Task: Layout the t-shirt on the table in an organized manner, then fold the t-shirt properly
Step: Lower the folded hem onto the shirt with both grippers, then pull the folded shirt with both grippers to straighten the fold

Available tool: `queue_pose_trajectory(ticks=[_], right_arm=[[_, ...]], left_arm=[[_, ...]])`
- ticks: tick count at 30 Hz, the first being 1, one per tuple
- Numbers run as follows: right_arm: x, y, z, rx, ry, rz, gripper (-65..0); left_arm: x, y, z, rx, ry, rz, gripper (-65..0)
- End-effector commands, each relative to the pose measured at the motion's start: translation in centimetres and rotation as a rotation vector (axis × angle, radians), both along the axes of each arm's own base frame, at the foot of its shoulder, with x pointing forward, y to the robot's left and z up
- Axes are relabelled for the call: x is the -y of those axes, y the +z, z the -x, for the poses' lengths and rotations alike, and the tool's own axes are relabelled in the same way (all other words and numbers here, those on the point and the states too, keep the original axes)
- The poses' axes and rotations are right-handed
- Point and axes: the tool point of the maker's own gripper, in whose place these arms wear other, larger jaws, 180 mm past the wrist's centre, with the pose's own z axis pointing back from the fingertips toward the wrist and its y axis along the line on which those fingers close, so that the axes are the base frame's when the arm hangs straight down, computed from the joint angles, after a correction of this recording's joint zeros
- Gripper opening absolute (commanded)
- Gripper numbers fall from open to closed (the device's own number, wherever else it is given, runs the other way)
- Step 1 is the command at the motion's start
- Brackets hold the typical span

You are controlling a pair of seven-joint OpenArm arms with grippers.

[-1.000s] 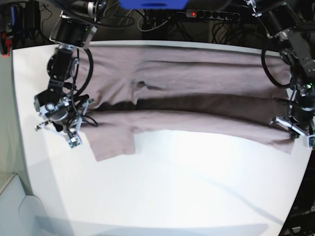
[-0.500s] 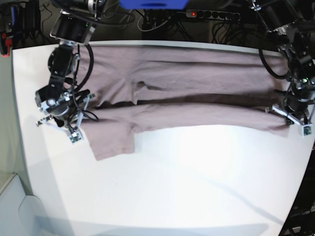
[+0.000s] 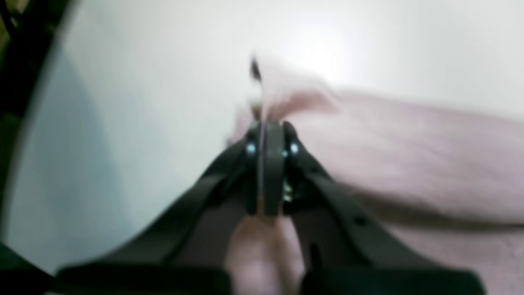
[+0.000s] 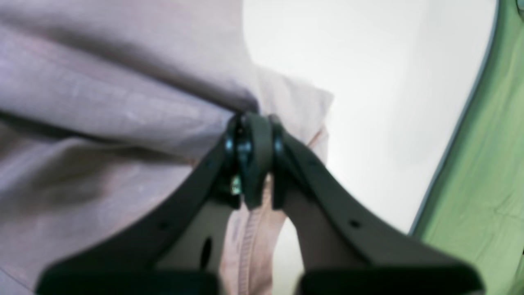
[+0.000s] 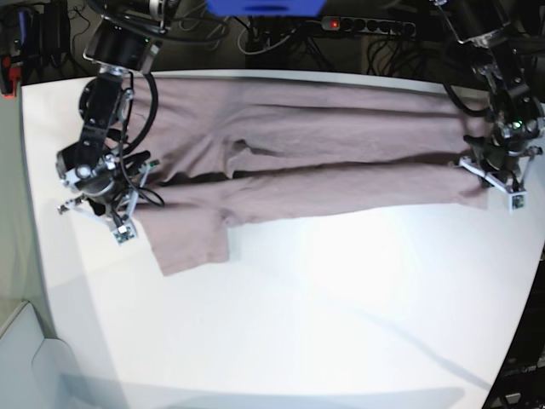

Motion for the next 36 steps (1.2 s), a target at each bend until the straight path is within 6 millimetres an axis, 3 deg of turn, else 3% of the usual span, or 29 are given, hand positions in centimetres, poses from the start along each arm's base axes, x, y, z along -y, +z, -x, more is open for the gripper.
queue_pose_trajectory(ticks=[1,4,11,14,23,33,36], right_arm=[[0.3,1.4,-1.1,0.048,0.001,0.012,-65.0],[0.3,1.5,-1.2,0.052,0.004,0.013,-65.0],[1.0,4.4,-1.6,0.126,-0.004,0.056,-65.0],[1.1,4.9,-0.8,0.135,-0.005,0.072,-65.0],[1.5,3.8,1.3,0.097,-0.009,0.088,-65.0],[4.1,3.2,3.0,0.050,0.006,0.166,-65.0],[3.5,2.5,3.6,0.026,0.049,0.179,-65.0]], left_arm=[[-0.6,0.5,-0.3,0.019,0.007,-0.013,-64.8],[-0.5,-0.8,0.1,-0.014,0.012,0.007,-64.8],[-0.2,-1.0,0.1,-0.013,0.017,0.021,-64.8],[0.0,-1.0,0.0,-0.011,0.014,0.024,-64.8],[0.0,-1.0,-0.2,-0.008,0.014,0.024,-64.8],[-0.4,-0.4,-0.7,0.006,0.017,0.016,-64.8],[-0.4,-0.4,-0.7,0.006,0.017,0.016,-64.8]])
